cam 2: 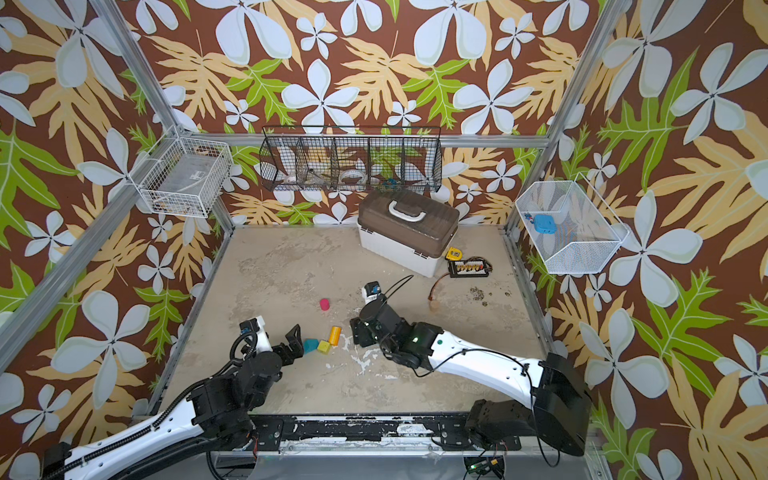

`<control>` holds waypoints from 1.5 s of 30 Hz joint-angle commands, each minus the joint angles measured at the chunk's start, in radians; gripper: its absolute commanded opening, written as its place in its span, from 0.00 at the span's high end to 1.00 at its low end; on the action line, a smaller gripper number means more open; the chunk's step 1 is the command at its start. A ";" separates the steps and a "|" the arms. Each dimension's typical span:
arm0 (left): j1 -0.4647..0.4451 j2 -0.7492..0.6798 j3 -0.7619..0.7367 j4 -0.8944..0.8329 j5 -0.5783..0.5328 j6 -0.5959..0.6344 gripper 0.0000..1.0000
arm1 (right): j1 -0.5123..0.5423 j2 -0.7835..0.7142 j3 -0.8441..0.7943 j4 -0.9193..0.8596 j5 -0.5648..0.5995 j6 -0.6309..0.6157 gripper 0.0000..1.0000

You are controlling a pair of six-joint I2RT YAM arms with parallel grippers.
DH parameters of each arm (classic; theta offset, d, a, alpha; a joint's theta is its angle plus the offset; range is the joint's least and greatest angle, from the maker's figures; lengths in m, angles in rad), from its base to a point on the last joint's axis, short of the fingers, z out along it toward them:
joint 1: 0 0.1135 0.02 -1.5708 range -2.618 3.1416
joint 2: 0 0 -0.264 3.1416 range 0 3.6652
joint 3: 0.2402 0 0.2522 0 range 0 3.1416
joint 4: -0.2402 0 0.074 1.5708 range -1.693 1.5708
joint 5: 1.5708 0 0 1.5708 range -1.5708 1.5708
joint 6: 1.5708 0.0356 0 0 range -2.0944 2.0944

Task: Build the wood block tower
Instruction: 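Move the right gripper back over the red arch and red bar, then lower the right gripper and close it on the red arch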

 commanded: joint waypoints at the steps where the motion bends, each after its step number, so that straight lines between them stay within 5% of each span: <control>1: 0.001 0.020 0.009 0.019 -0.004 0.014 0.00 | 0.043 0.078 0.024 0.026 0.015 0.001 0.29; 8: 0.000 0.012 0.012 -0.016 -0.030 -0.018 0.00 | 0.077 0.312 0.141 0.044 -0.057 0.008 0.37; 13: 0.001 0.016 0.017 -0.035 -0.048 -0.042 0.00 | 0.071 0.357 0.229 -0.062 0.093 0.015 0.38; 20: 0.001 0.047 0.023 -0.022 -0.050 -0.035 0.00 | -0.092 0.252 0.129 -0.100 0.123 0.032 0.37; 27: 0.002 0.058 0.023 -0.010 -0.039 -0.026 0.00 | -0.289 0.195 -0.014 -0.047 0.031 0.015 0.37; 45: 0.001 0.065 0.024 -0.001 -0.029 -0.018 0.00 | -0.372 0.447 0.151 -0.038 -0.092 -0.047 0.37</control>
